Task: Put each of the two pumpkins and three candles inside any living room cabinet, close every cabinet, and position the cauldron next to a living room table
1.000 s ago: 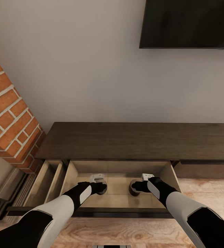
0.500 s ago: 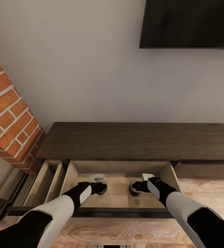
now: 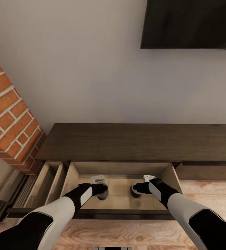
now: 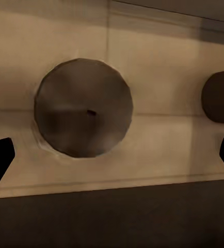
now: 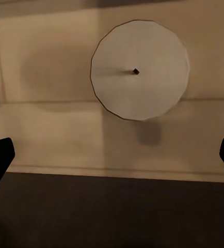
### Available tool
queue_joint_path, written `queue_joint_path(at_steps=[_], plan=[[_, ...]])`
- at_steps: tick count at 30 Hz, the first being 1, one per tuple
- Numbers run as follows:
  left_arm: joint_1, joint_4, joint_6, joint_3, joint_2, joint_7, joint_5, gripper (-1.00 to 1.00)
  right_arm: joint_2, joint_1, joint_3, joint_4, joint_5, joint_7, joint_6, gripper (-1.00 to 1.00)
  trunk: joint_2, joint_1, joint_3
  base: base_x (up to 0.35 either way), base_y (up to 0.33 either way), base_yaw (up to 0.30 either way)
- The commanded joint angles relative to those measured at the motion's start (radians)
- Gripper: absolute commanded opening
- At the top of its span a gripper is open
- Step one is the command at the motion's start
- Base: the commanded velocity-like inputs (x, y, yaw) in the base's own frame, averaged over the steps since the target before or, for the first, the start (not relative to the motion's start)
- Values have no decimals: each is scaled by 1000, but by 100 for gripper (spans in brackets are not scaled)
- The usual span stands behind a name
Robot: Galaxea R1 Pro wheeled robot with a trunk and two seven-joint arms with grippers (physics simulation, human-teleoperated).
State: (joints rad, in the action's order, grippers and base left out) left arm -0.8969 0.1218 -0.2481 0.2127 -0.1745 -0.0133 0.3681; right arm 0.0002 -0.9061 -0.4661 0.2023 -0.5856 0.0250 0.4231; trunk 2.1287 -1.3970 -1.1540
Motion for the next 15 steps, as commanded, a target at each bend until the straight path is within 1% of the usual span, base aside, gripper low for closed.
queue_joint_path(at_steps=[1,15], plan=[[0,0,-4,4,0,0,4,100,0,0,0,1,4,3,4,100,0,0,-1,0,0,0],[0,0,-5,4,0,0,5,100,0,0,0,1,4,8,4,100,0,0,-1,0,0,0]])
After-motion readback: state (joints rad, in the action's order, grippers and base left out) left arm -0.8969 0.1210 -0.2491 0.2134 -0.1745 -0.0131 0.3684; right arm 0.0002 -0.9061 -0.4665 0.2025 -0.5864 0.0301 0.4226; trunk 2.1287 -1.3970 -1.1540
